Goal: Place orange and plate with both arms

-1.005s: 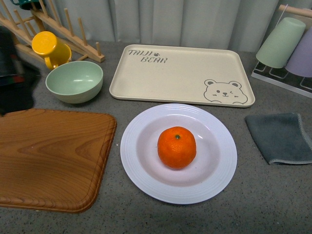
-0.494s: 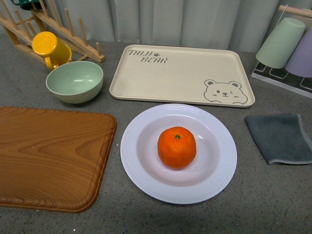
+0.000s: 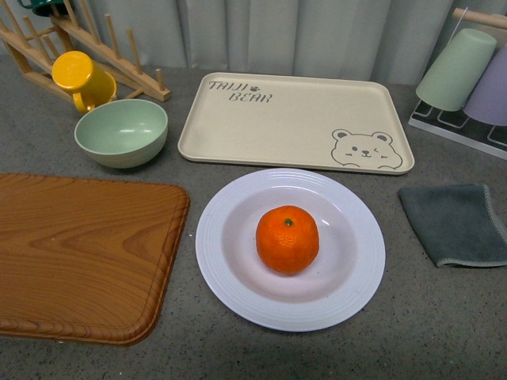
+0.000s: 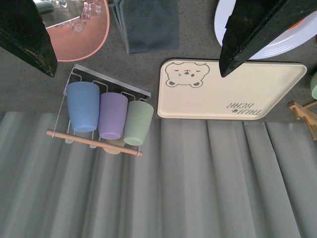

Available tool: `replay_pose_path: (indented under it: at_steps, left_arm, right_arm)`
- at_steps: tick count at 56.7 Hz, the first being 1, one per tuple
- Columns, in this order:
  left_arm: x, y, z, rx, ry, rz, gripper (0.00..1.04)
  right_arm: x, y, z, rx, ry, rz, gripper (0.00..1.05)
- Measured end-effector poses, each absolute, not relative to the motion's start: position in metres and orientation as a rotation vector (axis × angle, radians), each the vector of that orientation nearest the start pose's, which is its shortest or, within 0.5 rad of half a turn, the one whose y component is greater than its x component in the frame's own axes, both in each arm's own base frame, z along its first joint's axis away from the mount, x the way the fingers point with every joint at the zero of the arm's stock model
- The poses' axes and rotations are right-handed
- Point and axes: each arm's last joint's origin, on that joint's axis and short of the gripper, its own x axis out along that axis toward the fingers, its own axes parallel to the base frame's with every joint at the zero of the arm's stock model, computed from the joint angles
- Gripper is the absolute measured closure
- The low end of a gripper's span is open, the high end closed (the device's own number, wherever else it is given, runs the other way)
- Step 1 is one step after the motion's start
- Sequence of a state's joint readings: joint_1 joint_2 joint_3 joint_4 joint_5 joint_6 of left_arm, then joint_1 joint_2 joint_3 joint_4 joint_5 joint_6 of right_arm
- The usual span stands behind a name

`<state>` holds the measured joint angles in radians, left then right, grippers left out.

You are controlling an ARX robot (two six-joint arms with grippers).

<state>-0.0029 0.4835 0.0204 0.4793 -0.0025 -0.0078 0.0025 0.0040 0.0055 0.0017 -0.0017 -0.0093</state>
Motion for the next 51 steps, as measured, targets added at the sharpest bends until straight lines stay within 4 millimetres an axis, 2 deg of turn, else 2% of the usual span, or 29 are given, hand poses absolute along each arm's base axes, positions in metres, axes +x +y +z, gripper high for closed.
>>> replay_pose_path:
  at_steps: [51]
  left_arm:
    - [0.105,0.000,0.172,-0.008,-0.020,0.001,1.01]
  right_arm:
    - [0.098,0.000,0.165,-0.009,-0.003,0.005,0.09]
